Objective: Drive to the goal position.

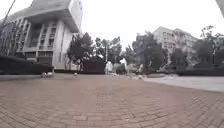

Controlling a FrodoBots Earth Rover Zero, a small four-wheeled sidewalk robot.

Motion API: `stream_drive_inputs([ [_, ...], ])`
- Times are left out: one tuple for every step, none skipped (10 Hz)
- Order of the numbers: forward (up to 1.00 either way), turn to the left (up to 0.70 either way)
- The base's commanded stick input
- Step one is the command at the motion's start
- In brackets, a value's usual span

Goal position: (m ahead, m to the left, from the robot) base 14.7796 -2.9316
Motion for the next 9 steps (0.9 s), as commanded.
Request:
stream_drive_inputs([
  [0.70,0.00],
  [0.70,0.00],
  [0.70,0.00],
  [0.70,0.00],
  [0.70,0.00],
  [0.70,0.00],
  [0.70,0.00],
  [0.70,0.00],
  [0.70,0.00],
])
